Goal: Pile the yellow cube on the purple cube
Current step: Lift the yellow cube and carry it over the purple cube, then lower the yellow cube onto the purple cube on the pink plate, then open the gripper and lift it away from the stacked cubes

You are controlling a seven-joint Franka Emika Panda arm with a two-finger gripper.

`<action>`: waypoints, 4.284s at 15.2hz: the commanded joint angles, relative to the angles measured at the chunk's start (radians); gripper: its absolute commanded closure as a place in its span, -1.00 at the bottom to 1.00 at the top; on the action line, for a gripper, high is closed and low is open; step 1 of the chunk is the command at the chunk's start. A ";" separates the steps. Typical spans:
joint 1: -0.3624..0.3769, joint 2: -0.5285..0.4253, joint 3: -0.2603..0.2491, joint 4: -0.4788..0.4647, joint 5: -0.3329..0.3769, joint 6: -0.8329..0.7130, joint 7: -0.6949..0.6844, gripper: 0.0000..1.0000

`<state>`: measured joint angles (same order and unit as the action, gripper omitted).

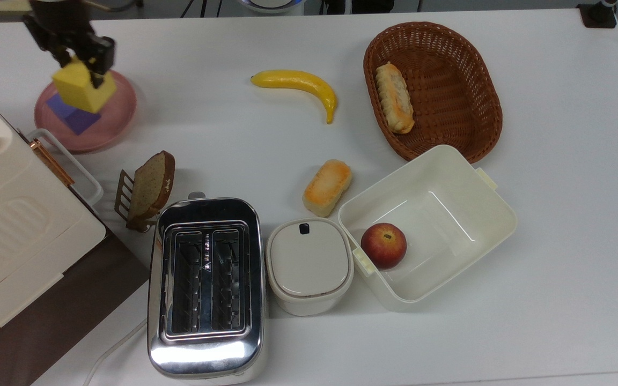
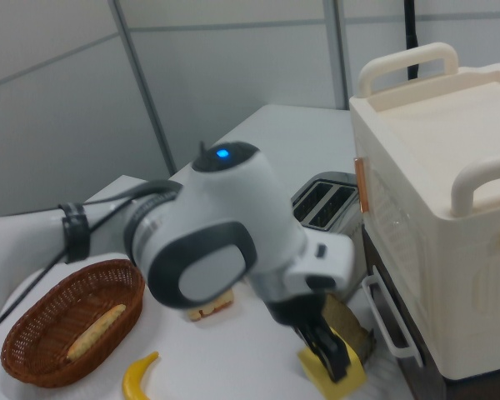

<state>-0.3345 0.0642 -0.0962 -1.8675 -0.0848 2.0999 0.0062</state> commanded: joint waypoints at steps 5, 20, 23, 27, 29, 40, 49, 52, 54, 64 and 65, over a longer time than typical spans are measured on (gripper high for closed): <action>-0.001 0.023 -0.103 -0.007 0.057 -0.017 0.023 0.46; -0.003 0.117 -0.175 -0.018 0.056 0.034 0.008 0.46; -0.003 0.126 -0.175 -0.018 0.054 0.043 0.008 0.46; -0.003 0.134 -0.175 -0.016 0.053 0.045 0.006 0.46; -0.003 0.134 -0.175 -0.016 0.050 0.045 0.006 0.46; -0.001 0.154 -0.174 -0.018 0.043 0.072 0.003 0.43; 0.006 0.143 -0.165 -0.013 0.042 0.058 0.009 -1.00; 0.009 0.095 -0.160 -0.012 0.036 0.023 0.017 -1.00; 0.009 0.039 -0.149 0.001 0.033 -0.029 0.018 -1.00; 0.078 -0.027 0.128 0.275 0.046 -0.373 0.078 -1.00; 0.130 -0.021 0.130 0.274 0.048 -0.365 0.080 -1.00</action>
<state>-0.2967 0.0291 0.0258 -1.6017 -0.0474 1.7437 0.0682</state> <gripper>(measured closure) 0.000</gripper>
